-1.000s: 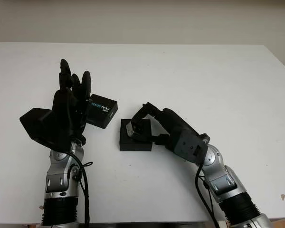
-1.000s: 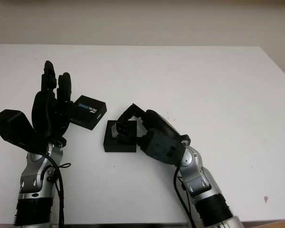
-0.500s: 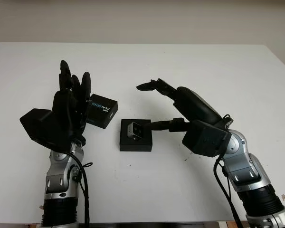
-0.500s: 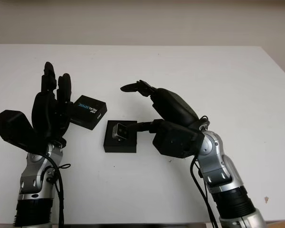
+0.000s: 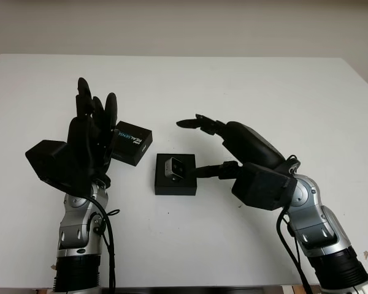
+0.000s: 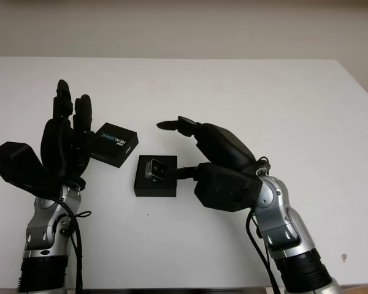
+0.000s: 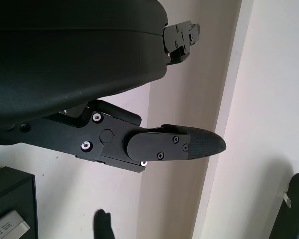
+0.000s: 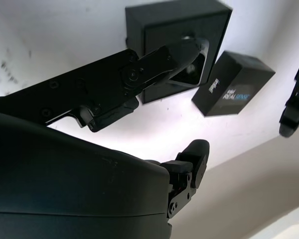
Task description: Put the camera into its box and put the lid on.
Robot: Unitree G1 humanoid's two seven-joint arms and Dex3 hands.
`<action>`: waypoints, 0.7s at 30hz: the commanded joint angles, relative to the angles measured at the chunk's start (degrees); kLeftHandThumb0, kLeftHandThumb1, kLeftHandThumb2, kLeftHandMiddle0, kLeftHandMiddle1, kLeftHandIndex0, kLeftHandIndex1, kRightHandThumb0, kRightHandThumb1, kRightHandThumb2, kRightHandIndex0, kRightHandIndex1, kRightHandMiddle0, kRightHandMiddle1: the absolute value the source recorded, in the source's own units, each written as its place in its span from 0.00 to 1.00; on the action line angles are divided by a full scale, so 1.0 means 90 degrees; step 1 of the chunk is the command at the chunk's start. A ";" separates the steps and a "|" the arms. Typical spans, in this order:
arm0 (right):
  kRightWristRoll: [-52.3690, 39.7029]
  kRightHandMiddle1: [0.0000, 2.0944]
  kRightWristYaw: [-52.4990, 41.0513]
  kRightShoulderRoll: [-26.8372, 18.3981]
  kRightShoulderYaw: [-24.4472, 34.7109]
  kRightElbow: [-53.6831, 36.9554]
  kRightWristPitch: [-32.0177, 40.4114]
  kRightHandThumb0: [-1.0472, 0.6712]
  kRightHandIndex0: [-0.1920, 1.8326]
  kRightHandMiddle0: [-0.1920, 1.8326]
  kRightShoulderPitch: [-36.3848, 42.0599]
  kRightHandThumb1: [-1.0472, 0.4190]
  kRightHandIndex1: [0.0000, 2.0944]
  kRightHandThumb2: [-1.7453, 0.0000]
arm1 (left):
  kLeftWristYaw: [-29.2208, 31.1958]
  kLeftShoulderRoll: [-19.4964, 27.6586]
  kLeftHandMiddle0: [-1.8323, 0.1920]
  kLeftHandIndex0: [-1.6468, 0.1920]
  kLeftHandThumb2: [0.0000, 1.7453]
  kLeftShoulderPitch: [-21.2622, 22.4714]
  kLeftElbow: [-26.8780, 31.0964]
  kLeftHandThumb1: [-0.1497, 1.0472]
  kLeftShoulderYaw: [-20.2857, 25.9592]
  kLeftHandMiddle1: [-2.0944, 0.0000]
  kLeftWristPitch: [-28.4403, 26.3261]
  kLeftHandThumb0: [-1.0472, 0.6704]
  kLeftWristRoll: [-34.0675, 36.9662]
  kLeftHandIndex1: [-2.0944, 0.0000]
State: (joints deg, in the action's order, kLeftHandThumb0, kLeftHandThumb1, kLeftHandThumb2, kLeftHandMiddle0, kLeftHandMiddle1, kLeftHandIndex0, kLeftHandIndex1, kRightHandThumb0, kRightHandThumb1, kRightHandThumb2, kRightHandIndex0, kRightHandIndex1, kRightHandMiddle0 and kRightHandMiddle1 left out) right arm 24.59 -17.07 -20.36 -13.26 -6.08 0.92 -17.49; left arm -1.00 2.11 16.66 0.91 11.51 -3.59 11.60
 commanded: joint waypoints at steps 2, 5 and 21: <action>0.0218 0.28 0.0240 0.0127 -0.0132 0.0017 0.0008 0.23 0.21 0.22 0.0038 0.12 0.04 0.97 | -0.0005 0.0037 1.00 1.00 0.19 0.0021 0.0087 1.00 -0.0010 0.98 -0.0015 0.24 -0.0013 0.98; 0.0428 0.35 0.0511 0.0245 -0.0268 0.0209 -0.0062 0.23 0.22 0.19 0.0020 0.12 0.04 0.97 | 0.0000 0.0038 1.00 1.00 0.20 0.0012 0.0089 1.00 -0.0015 0.98 -0.0011 0.24 -0.0017 0.98; 0.0783 0.61 0.1426 0.0750 -0.0550 0.0900 -0.0275 0.23 0.25 0.16 -0.0035 0.11 0.06 0.97 | 0.0090 0.0024 1.00 1.00 0.20 -0.0049 0.0088 1.00 -0.0028 0.99 0.0045 0.25 0.0036 1.00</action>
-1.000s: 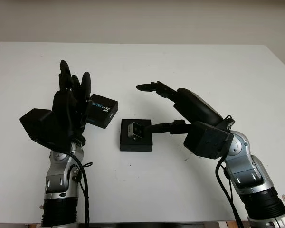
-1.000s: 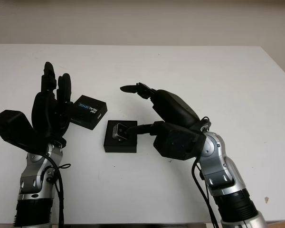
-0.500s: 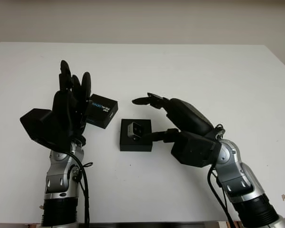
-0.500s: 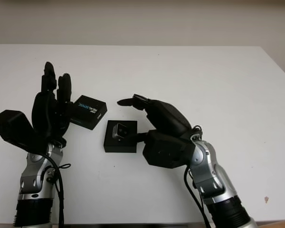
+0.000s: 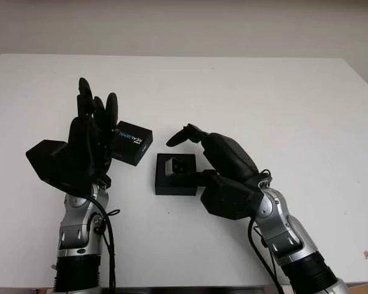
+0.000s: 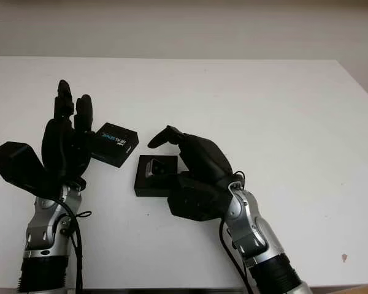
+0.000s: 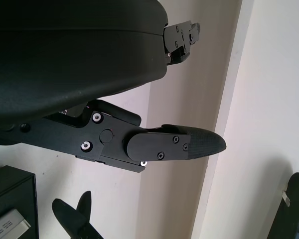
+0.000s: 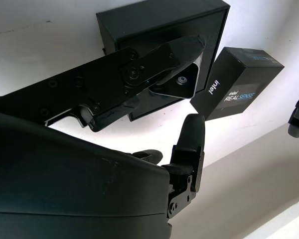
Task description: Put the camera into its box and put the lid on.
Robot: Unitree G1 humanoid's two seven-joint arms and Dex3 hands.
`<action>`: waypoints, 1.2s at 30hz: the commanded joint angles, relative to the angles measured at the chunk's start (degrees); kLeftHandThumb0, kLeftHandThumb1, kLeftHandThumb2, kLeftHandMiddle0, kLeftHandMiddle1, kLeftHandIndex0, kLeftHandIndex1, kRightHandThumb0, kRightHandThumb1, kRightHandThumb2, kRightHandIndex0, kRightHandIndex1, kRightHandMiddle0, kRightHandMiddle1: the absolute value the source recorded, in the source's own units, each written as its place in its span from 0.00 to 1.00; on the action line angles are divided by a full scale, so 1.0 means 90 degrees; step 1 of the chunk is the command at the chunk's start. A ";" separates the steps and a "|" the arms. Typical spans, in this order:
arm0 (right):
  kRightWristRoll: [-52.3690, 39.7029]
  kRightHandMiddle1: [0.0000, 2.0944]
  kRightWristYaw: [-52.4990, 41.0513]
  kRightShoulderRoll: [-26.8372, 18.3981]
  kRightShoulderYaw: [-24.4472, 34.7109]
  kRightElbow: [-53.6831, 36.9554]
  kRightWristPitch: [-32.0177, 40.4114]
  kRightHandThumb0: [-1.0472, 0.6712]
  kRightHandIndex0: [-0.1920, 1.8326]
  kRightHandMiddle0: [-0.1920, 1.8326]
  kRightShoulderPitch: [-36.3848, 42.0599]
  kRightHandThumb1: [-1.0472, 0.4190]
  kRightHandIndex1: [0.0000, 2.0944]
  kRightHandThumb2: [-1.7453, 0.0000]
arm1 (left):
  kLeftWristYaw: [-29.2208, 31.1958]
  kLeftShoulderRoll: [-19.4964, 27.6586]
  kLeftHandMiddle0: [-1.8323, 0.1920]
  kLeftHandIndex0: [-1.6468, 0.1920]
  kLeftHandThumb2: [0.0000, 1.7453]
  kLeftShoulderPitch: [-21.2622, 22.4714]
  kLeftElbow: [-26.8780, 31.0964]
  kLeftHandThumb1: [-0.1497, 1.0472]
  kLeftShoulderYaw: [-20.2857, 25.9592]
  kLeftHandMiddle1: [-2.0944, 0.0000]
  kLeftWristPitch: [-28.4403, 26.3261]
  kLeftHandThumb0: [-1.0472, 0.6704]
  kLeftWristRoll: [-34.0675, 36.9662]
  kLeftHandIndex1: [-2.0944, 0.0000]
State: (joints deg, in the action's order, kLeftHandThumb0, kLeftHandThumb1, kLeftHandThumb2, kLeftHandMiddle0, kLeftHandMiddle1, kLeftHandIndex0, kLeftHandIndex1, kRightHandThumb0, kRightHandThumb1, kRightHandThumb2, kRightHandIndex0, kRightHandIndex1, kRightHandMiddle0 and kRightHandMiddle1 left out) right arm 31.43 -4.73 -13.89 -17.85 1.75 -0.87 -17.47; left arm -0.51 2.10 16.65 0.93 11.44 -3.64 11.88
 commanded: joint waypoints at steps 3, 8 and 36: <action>0.0017 0.61 0.0003 0.0016 -0.0038 0.0027 -0.0038 0.23 0.25 0.15 -0.0027 0.11 0.06 0.97 | 0.0041 0.0031 1.00 1.00 0.20 -0.0043 0.0084 1.00 -0.0020 1.00 0.0040 0.25 0.0002 1.00; 0.0055 0.60 -0.0036 -0.0043 -0.0040 0.0015 -0.0041 0.23 0.25 0.16 0.0001 0.11 0.06 0.97 | 0.0031 0.0033 1.00 1.00 0.20 -0.0039 0.0103 1.00 -0.0012 0.99 0.0028 0.25 -0.0010 1.00; 0.1021 0.52 0.0040 -0.0457 -0.0296 -0.0010 -0.0194 0.26 0.28 0.25 0.0061 0.09 0.07 0.96 | 0.0075 0.0021 1.00 1.00 0.19 -0.0055 0.0112 1.00 -0.0005 1.00 0.0060 0.25 0.0030 1.00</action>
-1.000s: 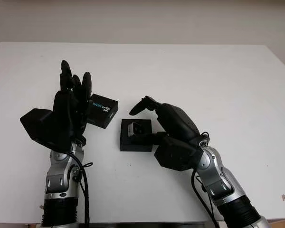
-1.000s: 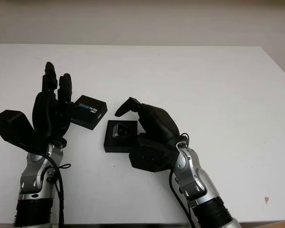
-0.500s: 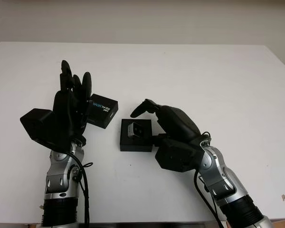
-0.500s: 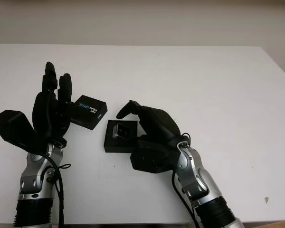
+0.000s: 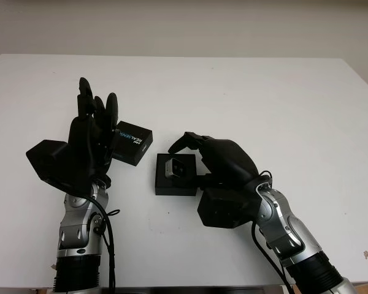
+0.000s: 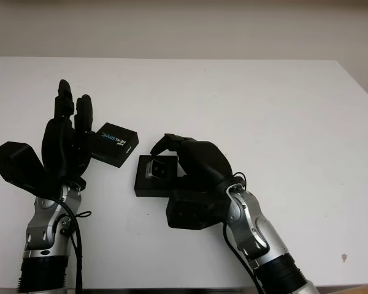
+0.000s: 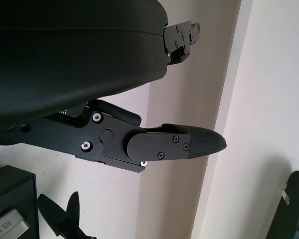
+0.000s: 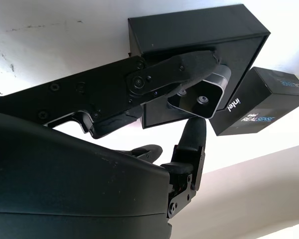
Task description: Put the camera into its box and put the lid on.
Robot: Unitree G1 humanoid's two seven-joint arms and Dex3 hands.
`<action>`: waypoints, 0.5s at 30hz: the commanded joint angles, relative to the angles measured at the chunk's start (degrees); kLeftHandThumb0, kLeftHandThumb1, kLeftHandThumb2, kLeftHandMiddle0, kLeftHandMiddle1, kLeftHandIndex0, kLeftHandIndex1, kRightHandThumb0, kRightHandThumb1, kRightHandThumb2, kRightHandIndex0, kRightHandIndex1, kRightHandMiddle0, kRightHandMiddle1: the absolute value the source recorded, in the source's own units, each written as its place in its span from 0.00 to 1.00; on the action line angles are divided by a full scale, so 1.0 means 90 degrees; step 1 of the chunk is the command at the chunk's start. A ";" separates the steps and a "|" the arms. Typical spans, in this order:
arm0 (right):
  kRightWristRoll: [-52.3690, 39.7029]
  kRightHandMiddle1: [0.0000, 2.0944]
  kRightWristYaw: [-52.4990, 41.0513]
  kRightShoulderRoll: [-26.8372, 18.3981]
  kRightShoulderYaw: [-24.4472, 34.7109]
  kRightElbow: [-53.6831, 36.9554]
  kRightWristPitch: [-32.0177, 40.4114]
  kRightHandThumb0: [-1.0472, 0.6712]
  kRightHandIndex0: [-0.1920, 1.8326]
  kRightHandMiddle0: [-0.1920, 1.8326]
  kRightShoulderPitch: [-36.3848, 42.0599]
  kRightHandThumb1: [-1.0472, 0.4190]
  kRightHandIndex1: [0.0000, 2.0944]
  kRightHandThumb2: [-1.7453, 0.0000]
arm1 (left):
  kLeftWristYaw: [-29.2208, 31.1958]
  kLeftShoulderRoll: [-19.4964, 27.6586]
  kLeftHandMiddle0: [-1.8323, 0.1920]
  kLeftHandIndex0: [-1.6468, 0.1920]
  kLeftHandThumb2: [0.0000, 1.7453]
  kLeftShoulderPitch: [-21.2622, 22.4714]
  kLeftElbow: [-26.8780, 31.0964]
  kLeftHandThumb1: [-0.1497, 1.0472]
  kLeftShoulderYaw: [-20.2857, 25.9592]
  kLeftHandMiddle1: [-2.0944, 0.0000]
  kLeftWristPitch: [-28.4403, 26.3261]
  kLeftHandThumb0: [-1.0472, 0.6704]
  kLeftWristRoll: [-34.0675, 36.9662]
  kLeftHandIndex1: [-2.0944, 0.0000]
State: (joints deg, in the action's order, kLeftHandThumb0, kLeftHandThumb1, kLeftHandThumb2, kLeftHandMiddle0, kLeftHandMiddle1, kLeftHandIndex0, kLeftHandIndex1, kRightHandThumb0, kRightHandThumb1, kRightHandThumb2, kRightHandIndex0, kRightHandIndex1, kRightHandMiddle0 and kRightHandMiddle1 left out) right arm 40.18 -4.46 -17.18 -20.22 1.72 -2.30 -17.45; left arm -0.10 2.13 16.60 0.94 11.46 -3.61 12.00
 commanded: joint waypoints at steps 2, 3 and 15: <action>0.0089 0.53 0.0061 -0.0095 -0.0041 0.0001 -0.0072 0.27 0.28 0.27 0.0072 0.09 0.07 0.96 | 0.0008 -0.0002 1.00 1.00 0.19 -0.0044 0.0110 1.00 0.0004 1.00 0.0050 0.25 0.0034 1.00; 0.0105 0.54 0.0084 -0.0103 -0.0046 0.0009 -0.0096 0.27 0.29 0.28 0.0075 0.09 0.08 0.97 | -0.0001 -0.0002 1.00 1.00 0.18 -0.0040 0.0108 1.00 0.0004 1.00 0.0054 0.25 0.0022 1.00; 0.0037 0.65 0.0190 -0.0126 -0.0035 0.0128 -0.0249 0.32 0.32 0.35 0.0100 0.08 0.11 0.97 | 0.0025 0.0043 1.00 1.00 0.21 -0.0067 0.0146 1.00 -0.0030 1.00 0.0045 0.25 -0.0064 1.00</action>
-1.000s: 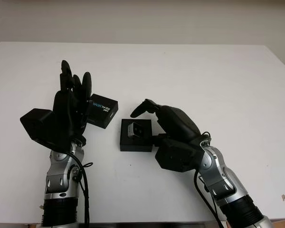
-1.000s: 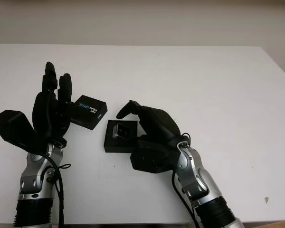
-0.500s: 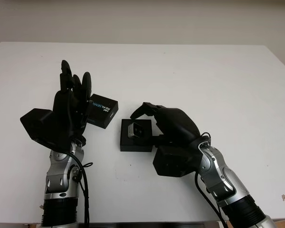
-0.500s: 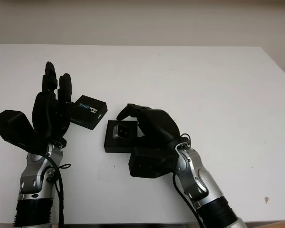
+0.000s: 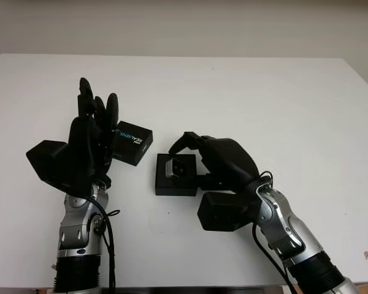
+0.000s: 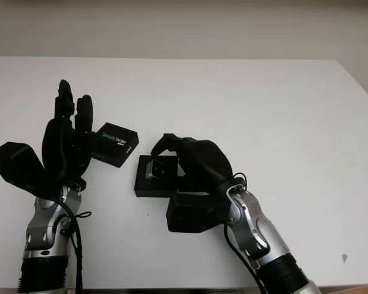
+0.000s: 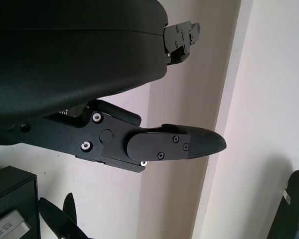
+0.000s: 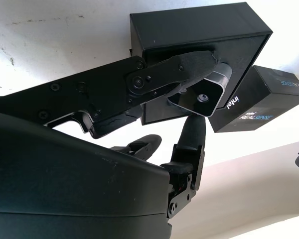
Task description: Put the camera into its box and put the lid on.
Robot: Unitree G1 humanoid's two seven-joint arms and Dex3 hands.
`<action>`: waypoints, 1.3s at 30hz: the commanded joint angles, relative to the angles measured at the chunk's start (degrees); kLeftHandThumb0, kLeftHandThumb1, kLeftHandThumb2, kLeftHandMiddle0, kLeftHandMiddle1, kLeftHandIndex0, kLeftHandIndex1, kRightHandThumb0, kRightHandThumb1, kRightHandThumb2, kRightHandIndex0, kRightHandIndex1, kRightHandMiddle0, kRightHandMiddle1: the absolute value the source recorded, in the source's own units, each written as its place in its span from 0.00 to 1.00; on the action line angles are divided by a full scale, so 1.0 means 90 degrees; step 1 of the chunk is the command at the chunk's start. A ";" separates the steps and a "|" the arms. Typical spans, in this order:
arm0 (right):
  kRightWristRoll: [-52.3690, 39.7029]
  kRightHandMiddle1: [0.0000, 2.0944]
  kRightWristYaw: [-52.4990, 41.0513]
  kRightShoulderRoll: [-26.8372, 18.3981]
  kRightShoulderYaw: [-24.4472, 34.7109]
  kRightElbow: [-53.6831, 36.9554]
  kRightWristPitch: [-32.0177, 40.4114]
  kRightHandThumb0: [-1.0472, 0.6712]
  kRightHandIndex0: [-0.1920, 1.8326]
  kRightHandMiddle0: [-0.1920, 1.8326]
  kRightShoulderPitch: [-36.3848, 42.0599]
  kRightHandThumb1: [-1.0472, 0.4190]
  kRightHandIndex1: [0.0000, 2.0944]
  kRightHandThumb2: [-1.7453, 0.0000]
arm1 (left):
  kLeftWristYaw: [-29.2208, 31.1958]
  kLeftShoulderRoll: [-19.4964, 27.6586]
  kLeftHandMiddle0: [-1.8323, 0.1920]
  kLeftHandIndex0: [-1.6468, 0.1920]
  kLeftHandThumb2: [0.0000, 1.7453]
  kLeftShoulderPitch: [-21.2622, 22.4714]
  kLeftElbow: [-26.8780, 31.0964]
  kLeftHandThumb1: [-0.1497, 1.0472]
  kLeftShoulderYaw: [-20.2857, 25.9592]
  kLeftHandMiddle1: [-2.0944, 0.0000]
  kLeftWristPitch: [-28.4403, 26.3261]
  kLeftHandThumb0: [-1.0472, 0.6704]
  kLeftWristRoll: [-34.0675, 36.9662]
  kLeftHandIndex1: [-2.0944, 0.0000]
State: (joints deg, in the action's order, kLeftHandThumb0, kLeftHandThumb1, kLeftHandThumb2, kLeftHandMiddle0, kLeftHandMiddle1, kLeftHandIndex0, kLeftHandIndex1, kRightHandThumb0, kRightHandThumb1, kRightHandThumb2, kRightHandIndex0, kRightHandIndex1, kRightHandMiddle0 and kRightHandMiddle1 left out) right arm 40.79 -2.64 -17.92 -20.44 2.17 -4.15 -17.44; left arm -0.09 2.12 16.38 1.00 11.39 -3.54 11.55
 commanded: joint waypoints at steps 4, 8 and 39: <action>-0.0023 0.67 -0.0013 -0.0059 -0.0018 0.0098 -0.0053 0.32 0.32 0.36 0.0097 0.09 0.12 0.97 | 0.0005 0.0057 1.00 1.00 0.21 -0.0036 0.0136 1.00 -0.0021 1.00 0.0013 0.25 -0.0036 1.00; -0.0002 0.70 -0.0059 -0.0109 -0.0035 0.0098 -0.0080 0.34 0.32 0.35 0.0104 0.09 0.13 0.97 | -0.0003 0.0055 1.00 1.00 0.20 -0.0038 0.0142 1.00 -0.0017 1.00 -0.0001 0.24 -0.0032 1.00; -0.0197 1.00 0.0707 -0.0079 0.0021 0.0907 -0.1096 0.40 0.23 0.38 -0.0012 0.05 0.50 0.97 | -0.0053 -0.0003 1.00 1.00 0.18 -0.0021 0.0101 1.00 0.0015 0.99 0.0011 0.23 0.0061 0.99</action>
State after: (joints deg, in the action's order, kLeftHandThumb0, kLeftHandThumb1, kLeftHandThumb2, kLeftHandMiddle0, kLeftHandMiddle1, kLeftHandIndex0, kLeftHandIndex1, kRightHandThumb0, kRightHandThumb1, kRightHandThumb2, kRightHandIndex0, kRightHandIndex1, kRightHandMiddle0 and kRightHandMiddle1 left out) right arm 39.43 3.52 -18.58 -20.05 9.33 -13.16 -17.90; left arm -0.55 2.08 16.20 1.02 11.51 -3.58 11.90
